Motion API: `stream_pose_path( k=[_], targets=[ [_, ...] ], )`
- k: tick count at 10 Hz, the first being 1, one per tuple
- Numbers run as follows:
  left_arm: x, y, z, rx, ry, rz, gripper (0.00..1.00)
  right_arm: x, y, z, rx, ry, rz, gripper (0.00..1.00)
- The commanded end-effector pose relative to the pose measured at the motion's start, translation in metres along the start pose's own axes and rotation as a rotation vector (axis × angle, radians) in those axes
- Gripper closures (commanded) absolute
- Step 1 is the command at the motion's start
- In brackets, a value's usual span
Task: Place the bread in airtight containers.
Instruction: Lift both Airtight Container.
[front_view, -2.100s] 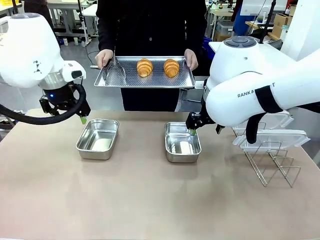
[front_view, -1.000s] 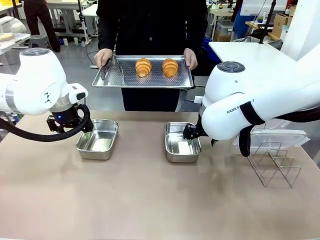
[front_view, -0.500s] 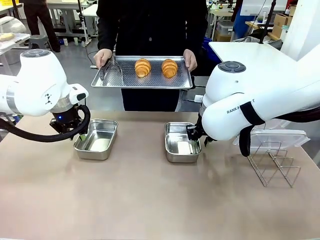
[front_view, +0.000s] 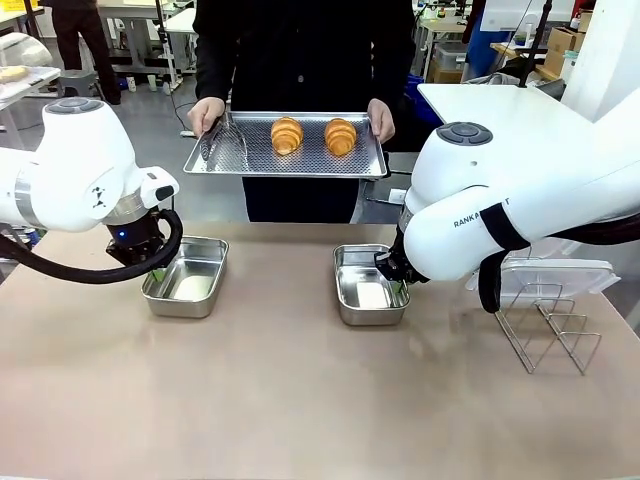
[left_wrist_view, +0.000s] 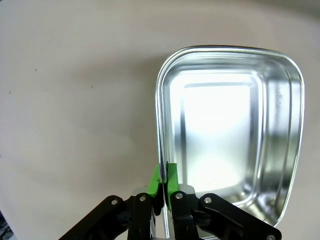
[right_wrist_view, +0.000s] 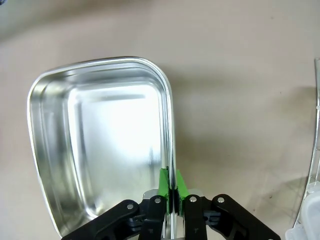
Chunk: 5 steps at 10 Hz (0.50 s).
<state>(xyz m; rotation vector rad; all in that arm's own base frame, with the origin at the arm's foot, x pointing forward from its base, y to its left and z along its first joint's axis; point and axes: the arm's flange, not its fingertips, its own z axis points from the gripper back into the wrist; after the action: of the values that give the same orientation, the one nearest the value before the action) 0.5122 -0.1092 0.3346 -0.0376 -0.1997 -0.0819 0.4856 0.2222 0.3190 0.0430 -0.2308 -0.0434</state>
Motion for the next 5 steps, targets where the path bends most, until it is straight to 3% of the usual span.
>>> stream_pose_path(
  k=[1,5],
  targets=[
    [0.001,0.003,-0.004,-0.004,0.003,-0.022,1.0,0.0,0.004,0.001,-0.008,-0.028,-0.031,1.0],
    [0.009,0.003,0.034,-0.048,-0.07,-0.023,1.0,0.016,-0.005,0.035,-0.008,-0.018,-0.023,1.0]
  ],
)
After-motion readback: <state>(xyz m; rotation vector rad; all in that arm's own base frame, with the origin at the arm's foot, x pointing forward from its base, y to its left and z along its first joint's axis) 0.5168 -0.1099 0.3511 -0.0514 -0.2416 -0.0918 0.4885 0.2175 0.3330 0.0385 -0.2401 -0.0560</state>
